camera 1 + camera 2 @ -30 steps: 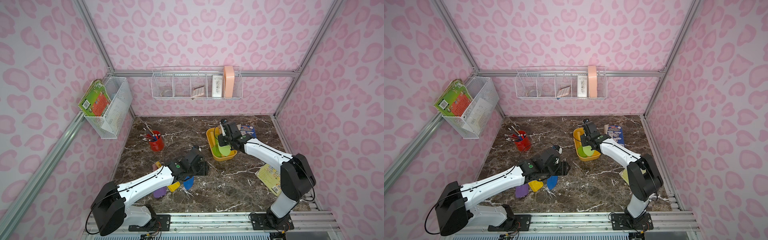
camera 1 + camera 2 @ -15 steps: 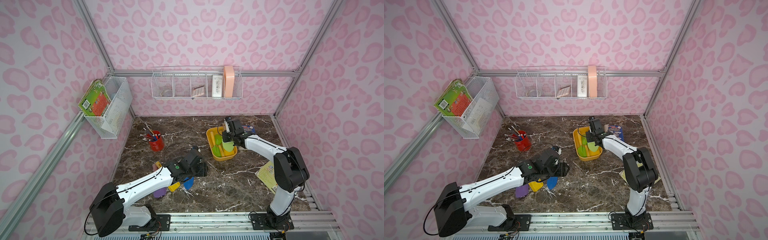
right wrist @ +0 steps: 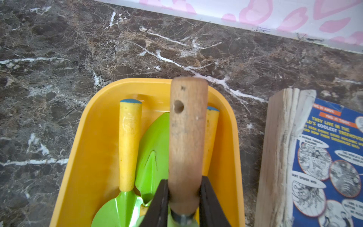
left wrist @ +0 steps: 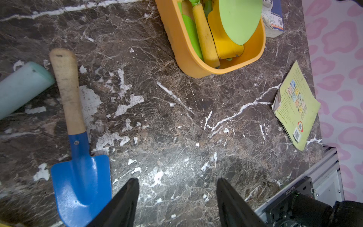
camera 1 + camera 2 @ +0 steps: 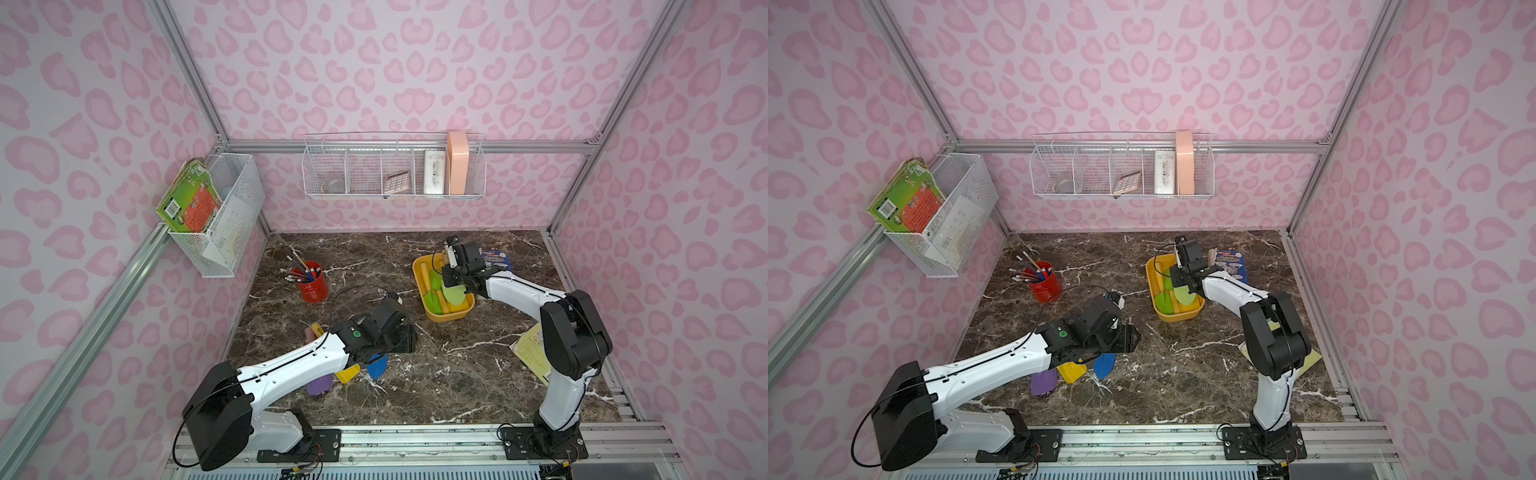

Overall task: Put the shovel into the storage box
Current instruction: Place the shovel in the storage box.

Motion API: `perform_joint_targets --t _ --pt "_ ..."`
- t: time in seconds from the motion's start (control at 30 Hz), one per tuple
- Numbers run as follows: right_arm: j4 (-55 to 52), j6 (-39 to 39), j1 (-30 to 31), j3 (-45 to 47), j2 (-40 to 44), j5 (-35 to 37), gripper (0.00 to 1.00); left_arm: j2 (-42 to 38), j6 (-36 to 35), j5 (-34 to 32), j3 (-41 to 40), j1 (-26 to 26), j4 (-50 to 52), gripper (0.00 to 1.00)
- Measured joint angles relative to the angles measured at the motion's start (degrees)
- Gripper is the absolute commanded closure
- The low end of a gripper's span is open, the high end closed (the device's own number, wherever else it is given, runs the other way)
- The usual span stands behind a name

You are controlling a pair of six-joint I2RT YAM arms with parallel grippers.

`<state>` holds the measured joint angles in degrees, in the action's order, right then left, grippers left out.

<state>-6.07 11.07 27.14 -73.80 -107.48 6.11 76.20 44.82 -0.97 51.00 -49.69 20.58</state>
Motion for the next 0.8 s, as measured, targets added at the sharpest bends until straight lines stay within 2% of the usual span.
perform_joint_targets --t 0.8 --pt "0.3 -1.7 -1.0 0.0 -3.0 -0.5 0.79 -0.7 0.2 -0.3 -0.9 0.0 0.1 0.33"
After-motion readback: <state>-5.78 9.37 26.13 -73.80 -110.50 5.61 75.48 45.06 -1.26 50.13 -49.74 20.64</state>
